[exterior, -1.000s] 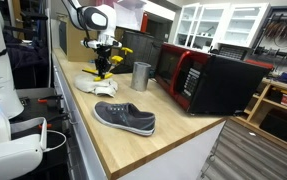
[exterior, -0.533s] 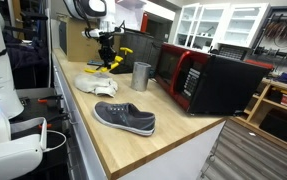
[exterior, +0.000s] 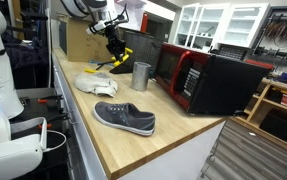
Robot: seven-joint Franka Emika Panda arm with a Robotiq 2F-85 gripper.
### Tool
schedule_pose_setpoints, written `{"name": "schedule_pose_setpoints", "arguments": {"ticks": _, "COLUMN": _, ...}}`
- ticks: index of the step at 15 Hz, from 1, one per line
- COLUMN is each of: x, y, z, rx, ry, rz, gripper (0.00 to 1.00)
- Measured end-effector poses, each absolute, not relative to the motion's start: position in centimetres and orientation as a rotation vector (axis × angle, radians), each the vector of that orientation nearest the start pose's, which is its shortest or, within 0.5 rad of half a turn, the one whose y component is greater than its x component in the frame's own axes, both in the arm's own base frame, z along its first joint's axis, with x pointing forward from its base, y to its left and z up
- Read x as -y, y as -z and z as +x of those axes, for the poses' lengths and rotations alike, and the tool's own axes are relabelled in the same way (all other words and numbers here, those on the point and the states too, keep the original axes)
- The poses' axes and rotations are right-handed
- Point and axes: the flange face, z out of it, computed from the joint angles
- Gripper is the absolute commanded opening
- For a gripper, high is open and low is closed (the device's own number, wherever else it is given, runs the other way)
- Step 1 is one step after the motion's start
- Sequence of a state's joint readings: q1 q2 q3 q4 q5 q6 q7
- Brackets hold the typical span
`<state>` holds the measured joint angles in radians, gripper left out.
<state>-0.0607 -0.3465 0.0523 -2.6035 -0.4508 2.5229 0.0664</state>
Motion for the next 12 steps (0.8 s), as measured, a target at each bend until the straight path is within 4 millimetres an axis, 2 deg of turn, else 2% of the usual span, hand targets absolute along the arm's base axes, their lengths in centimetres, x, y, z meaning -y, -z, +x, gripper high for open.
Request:
{"name": "schedule_pose_setpoints", "arguments": {"ticks": 4, "x": 1.2, "y": -41.6, "z": 44.0, "rx": 0.294, "ry": 0.617, "rz": -3.451, "gripper": 0.06}}
{"name": "schedule_pose_setpoints", "arguments": {"ticks": 12, "x": 3.5, "y": -47.3, "z": 45.9, "rx": -0.041, "ry": 0.97, "rz": -3.501, "gripper": 0.06}}
